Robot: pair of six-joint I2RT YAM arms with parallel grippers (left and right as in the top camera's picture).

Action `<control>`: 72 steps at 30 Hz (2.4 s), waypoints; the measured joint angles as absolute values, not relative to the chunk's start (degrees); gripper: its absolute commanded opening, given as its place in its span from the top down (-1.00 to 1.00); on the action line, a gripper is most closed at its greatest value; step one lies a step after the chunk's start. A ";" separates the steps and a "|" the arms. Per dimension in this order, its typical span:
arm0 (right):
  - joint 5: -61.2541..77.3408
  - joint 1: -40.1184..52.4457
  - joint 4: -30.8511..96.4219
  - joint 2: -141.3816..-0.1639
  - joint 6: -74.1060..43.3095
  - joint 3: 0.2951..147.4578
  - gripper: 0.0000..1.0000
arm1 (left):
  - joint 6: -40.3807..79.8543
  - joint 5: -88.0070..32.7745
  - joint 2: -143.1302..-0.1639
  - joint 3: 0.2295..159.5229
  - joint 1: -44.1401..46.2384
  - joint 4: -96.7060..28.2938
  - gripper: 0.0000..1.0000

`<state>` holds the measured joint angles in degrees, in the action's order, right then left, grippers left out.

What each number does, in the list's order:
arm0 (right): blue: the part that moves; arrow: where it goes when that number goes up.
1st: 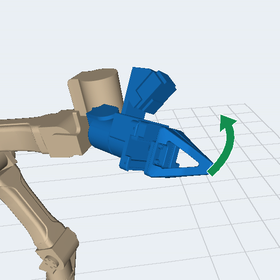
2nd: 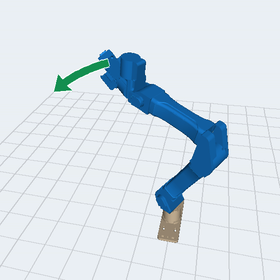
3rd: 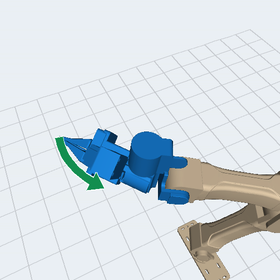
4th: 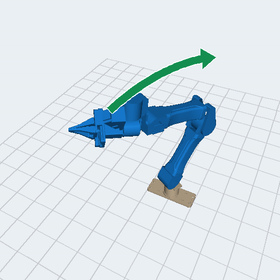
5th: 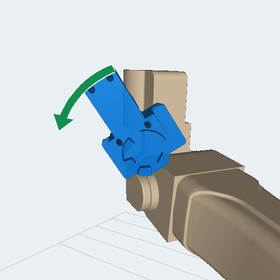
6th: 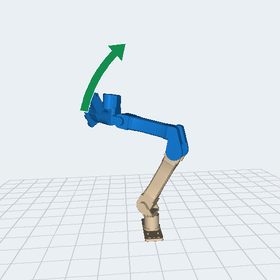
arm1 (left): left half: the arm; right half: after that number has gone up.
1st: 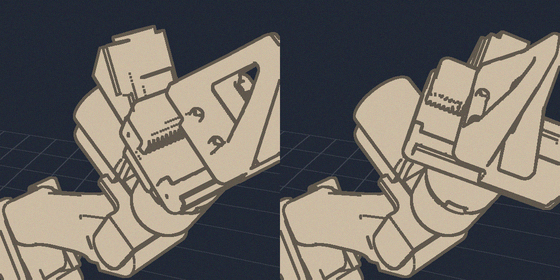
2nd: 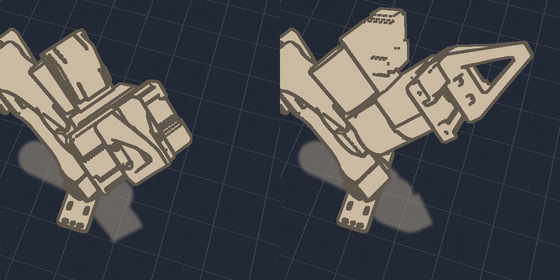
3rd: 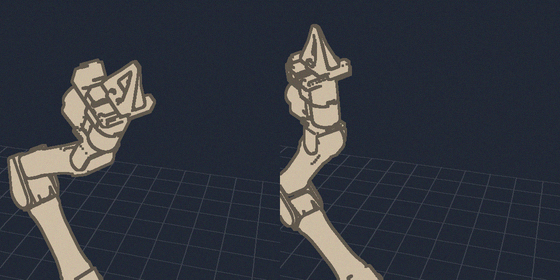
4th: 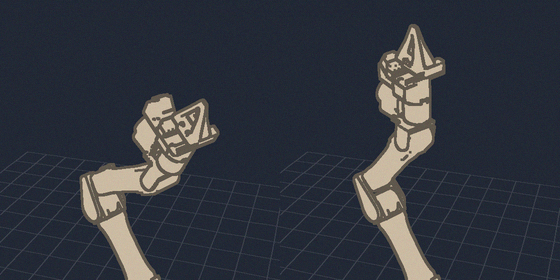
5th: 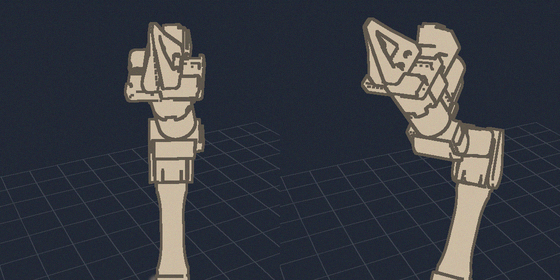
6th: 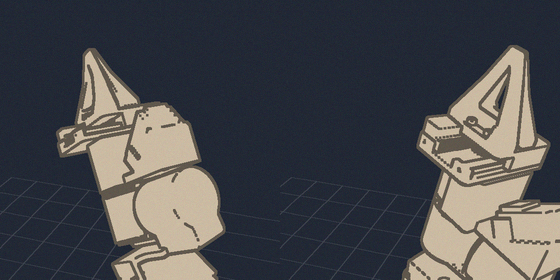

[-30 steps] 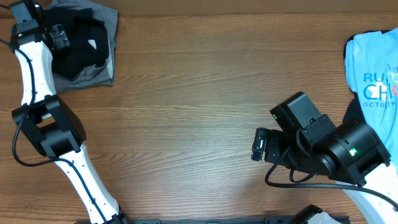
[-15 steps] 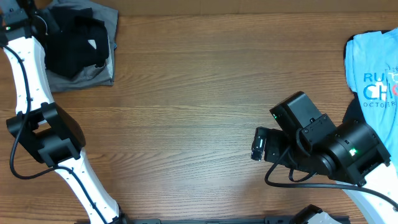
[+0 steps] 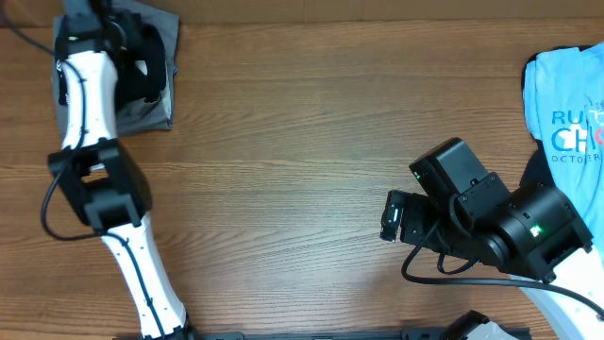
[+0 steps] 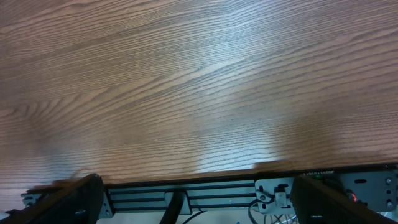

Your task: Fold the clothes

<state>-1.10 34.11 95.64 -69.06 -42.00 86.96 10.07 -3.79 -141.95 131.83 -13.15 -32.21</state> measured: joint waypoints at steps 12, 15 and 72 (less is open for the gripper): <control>-1.08 34.11 96.47 -69.06 -41.98 86.96 -1.00 | 10.39 -4.36 -144.79 132.03 -11.27 -35.18 0.46; -1.06 34.11 96.49 -69.06 -41.98 86.96 -1.00 | 10.39 -4.34 -142.23 131.94 -11.35 -36.03 0.38; -0.82 34.11 90.50 -67.44 -42.00 86.96 -1.00 | 11.60 -23.53 -97.62 132.86 -23.62 -79.20 -1.00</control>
